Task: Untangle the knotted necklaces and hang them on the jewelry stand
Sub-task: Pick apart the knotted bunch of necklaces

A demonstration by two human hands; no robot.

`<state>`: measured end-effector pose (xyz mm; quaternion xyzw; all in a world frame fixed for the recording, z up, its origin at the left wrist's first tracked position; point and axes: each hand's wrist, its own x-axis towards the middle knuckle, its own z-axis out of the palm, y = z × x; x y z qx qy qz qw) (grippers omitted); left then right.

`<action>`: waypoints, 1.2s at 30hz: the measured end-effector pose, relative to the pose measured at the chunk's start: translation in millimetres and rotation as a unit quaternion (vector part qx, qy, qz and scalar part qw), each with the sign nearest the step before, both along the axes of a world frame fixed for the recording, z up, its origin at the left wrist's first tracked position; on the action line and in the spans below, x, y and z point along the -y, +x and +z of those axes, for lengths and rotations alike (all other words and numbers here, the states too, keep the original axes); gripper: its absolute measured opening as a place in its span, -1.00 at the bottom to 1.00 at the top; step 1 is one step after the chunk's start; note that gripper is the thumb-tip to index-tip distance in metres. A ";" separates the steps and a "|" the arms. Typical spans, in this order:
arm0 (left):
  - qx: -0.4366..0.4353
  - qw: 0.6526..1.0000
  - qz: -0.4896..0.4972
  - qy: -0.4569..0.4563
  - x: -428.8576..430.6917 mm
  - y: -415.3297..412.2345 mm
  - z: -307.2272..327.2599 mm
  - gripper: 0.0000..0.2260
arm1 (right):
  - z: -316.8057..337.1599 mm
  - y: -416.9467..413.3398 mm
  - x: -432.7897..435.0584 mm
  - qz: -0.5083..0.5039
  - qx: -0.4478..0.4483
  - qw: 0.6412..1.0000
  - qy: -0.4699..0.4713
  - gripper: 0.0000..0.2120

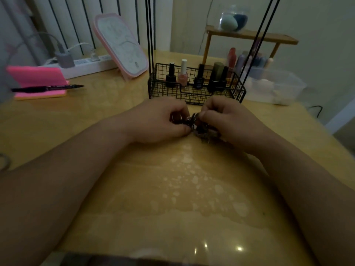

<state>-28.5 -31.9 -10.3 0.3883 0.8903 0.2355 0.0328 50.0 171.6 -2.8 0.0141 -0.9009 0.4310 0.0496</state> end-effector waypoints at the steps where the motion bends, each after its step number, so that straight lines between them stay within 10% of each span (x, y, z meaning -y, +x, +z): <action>1: 0.010 1.000 0.003 0.024 0.3 -0.8 -0.1 -0.87 | 0.8 0.0 0.0 -0.010 0.008 0.999 -0.046 -0.91; 13: 0.119 0.983 -0.022 0.139 -7.6 8.4 -3.2 -0.72 | 12.0 6.1 6.1 0.022 0.034 0.952 -0.303 -0.87; 19: 0.142 0.974 0.002 0.174 0.3 4.7 3.9 -0.98 | 10.1 0.3 -2.5 -0.018 -0.004 0.964 -0.264 -0.91; 36: 0.319 0.866 0.016 0.385 5.5 2.7 17.0 -0.75 | 10.1 6.2 -2.6 0.042 0.015 0.997 -0.062 -0.90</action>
